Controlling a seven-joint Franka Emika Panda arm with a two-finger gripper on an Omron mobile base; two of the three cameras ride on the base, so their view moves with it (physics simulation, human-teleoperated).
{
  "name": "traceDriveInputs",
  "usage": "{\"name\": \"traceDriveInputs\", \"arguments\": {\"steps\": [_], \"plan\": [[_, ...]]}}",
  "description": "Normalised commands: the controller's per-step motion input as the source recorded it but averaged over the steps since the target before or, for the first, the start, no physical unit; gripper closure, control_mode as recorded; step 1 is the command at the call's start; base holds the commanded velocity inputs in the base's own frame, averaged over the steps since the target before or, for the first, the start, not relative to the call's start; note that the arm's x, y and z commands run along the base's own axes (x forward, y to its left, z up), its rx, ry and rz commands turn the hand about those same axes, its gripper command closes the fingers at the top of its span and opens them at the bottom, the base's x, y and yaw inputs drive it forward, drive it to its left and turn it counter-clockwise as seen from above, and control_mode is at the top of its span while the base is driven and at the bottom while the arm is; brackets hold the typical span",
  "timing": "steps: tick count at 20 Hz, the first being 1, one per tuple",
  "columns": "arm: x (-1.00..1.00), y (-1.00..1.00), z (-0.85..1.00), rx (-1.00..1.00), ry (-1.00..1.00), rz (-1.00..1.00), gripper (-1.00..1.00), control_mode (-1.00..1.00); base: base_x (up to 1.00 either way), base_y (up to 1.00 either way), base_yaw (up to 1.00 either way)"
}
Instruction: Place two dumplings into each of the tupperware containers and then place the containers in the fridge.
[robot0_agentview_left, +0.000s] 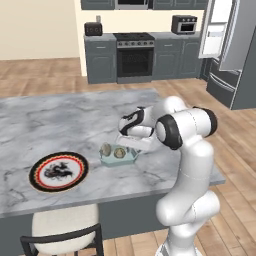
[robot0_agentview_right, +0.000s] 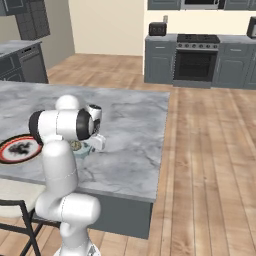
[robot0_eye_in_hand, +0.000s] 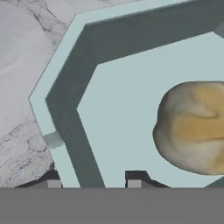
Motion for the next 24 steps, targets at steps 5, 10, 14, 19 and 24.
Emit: {"name": "traceDriveInputs", "arguments": {"steps": [5,10,14,19,24], "plan": [[0.00,0.97,-0.31,-0.02,-0.03,-0.16,1.00,-1.00,0.00,0.00,0.00],[0.00,0.28,-0.04,-0.01,0.08,-0.14,1.00,-1.00,0.00,0.00,0.00],[0.00,0.00,0.01,-0.01,0.13,-0.11,1.00,-1.00,0.00,0.00,0.00],[-0.34,-0.10,0.38,0.06,-0.02,-0.13,1.00,-1.00,0.00,0.00,0.00],[-0.71,-0.33,0.66,0.18,-0.23,-0.18,1.00,-1.00,0.00,0.00,0.00]]}}
